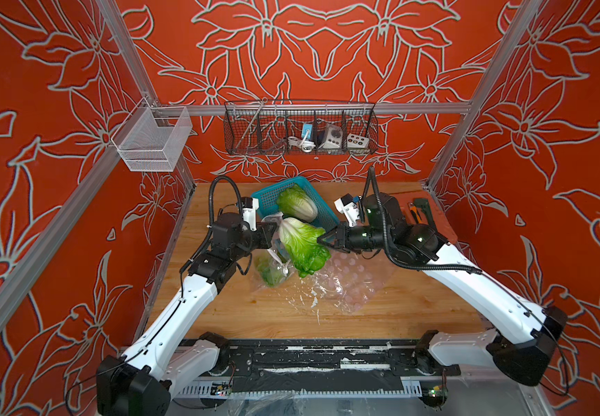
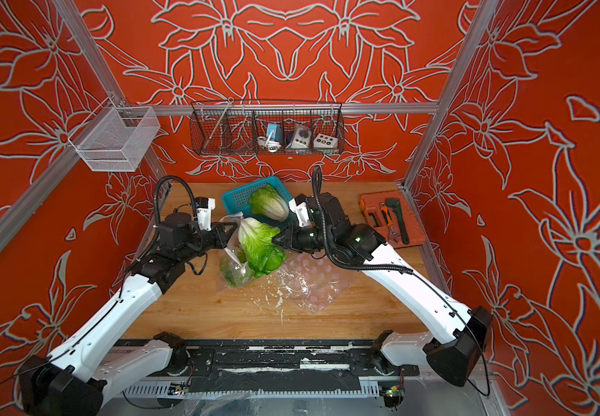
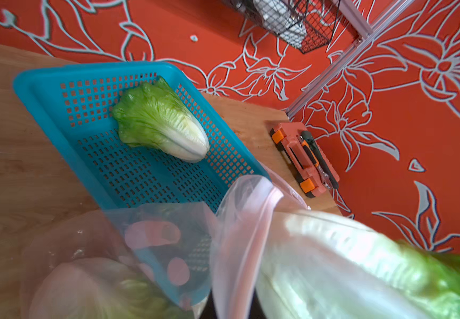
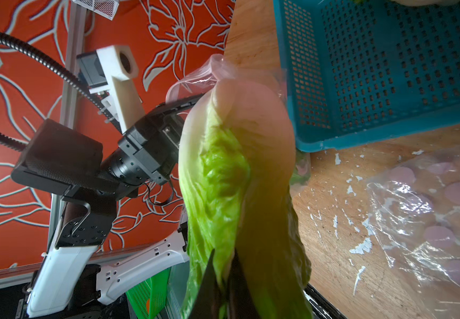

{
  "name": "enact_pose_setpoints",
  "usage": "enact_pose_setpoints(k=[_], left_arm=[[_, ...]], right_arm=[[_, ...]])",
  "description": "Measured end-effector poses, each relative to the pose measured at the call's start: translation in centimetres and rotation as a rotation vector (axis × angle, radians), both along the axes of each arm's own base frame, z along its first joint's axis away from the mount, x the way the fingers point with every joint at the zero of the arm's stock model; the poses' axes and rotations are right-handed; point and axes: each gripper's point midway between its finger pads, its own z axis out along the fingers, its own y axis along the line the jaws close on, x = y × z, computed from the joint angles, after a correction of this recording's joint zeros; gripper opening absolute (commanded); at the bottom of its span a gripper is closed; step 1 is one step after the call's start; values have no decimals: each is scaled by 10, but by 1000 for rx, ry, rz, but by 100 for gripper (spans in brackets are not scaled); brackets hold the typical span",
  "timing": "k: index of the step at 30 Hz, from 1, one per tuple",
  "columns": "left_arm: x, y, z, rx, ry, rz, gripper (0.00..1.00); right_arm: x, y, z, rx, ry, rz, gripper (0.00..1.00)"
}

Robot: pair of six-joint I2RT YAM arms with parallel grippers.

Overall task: Put the chinese cabbages into a zipper bag and zip it
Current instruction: Place the Chinese cabbage in the zipper food storage bag.

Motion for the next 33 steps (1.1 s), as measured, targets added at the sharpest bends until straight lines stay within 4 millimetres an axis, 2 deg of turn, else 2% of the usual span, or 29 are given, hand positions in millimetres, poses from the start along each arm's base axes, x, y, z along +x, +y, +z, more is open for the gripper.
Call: enact_pose_setpoints(k=[4,7,10,14,18,20,22,26,33], left_arm=[[3,-15,-6,26,23,-28,0],[6,-14,-6,38,21,-17,0],[6,-14,-3,39,18,-15,1],[5,-17,-2,40,17,-25,4],[-1,-23,-5,59,25,-51,10],[-7,-24,-5,71,26,-66,11],[-12,-25,-3,75,20,-77,13],[-22,-25,3,85,2,-100,19],[-31,-21,-4,129,24,-117,21]], right_arm=[[-15,1,16,-16,-55,66,0],[-27,1,27,-14,-90,121,0],[-32,0,27,-24,-103,149,0],[-29,2,8,-64,-84,155,0],[-14,-1,-30,-136,-18,113,0],[-5,-9,-51,-174,28,66,0],[-1,-15,-65,-197,62,30,0],[4,-14,-71,-182,84,-4,0],[6,-10,-70,-140,88,-22,0]])
